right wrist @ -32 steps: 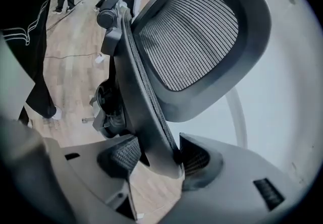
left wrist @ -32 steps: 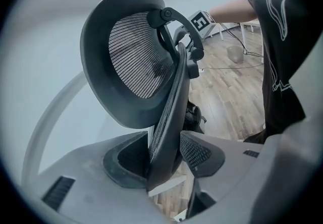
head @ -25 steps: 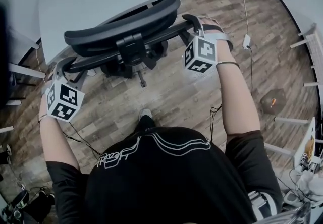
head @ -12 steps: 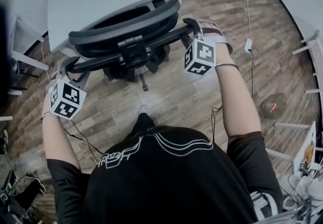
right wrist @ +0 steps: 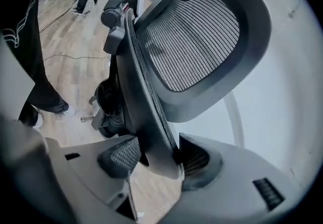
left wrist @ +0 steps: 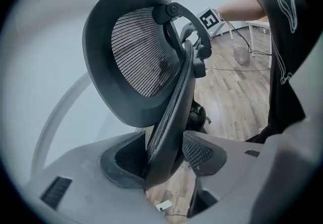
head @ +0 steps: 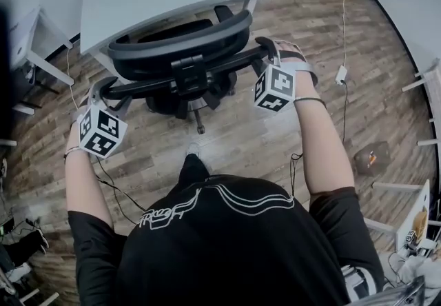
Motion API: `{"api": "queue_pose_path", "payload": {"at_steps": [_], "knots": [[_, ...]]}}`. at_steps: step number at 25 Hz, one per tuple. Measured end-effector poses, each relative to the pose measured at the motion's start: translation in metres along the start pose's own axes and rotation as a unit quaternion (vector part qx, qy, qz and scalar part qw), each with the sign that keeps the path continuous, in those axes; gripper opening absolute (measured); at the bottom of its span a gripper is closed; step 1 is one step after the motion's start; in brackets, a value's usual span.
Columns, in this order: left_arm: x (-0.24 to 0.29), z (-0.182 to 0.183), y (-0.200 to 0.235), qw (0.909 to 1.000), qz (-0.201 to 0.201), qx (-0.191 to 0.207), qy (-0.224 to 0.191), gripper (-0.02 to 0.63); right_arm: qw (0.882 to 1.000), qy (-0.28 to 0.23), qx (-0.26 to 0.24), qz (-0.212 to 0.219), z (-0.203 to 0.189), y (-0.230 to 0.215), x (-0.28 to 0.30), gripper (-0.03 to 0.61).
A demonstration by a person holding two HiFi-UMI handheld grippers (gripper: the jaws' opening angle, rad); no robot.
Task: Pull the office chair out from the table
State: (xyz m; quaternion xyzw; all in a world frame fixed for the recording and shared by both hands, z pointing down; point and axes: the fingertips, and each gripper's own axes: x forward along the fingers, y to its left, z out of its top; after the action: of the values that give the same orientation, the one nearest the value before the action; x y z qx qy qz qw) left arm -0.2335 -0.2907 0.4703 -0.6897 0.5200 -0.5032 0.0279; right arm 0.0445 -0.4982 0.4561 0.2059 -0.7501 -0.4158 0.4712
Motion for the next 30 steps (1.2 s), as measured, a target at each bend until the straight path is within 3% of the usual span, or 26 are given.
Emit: {"api": "queue_pose_path", "payload": {"at_steps": [3, 20, 30], "knots": [[-0.022, -0.001, -0.022, 0.9998, 0.018, -0.002, 0.001, 0.226, 1.000, -0.007, -0.005, -0.001, -0.001, 0.016, -0.028, 0.252], [-0.041, 0.008, -0.024, 0.9982, 0.055, -0.016, 0.018, 0.239, 1.000, -0.008, -0.013, -0.009, -0.001, 0.007, -0.049, 0.249], [-0.076, 0.014, -0.072, 0.9973, 0.071, -0.013, 0.012, 0.239, 1.000, -0.011, -0.015, -0.006, -0.014, 0.036, -0.096, 0.249]]}}
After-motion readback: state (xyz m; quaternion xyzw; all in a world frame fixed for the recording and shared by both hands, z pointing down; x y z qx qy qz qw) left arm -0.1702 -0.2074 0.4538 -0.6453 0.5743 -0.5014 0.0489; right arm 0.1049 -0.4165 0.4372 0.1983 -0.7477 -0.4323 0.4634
